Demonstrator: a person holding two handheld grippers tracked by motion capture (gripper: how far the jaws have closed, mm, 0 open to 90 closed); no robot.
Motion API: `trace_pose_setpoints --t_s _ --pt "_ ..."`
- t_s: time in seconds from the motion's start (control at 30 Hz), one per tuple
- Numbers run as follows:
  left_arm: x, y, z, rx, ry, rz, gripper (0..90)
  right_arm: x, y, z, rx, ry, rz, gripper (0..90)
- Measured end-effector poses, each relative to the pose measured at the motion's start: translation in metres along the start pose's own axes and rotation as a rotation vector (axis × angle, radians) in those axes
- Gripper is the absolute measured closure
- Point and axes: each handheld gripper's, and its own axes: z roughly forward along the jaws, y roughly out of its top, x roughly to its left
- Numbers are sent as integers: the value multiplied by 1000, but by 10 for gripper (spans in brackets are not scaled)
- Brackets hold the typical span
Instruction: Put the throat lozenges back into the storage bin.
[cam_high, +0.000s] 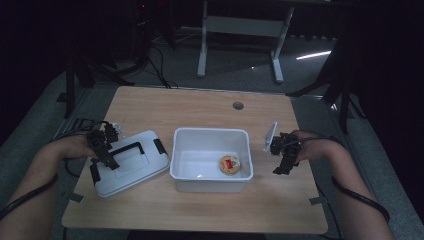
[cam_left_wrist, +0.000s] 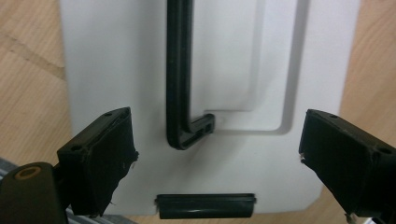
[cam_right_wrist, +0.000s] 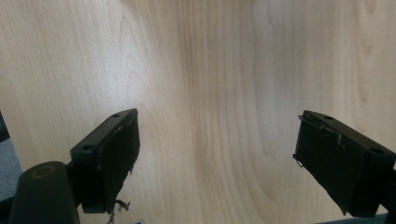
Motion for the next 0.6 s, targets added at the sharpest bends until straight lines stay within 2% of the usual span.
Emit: trace_pose_setpoints --t_s 0.03,0.07,0.1,0.17,0.23,0.27,0.3,0.43,0.57,0.6 --pt "0 -1 1 -3 22 -18 105 0 0 0 0 0 0 135" --pt "1 -1 2 1 20 -18 141 2 -5 4 5 5 8 135" --pt "0 -1 3 5 15 -7 152 2 -6 5 6 9 14 136" --pt "0 -1 6 23 41 8 232 4 -9 8 7 15 18 138" --pt "0 -1 9 26 35 20 250 5 -11 10 5 23 20 139" --pt "0 -1 9 31 43 29 328 6 -12 11 11 27 22 139" --pt "0 -1 11 34 27 26 381 6 -13 13 14 29 25 139" --pt "-1 1 17 73 21 49 521 6 -15 17 21 40 32 143" --pt "1 4 18 106 34 39 620 6 -18 21 32 54 34 143" --pt "2 5 19 115 21 19 641 6 -18 22 35 56 36 144"
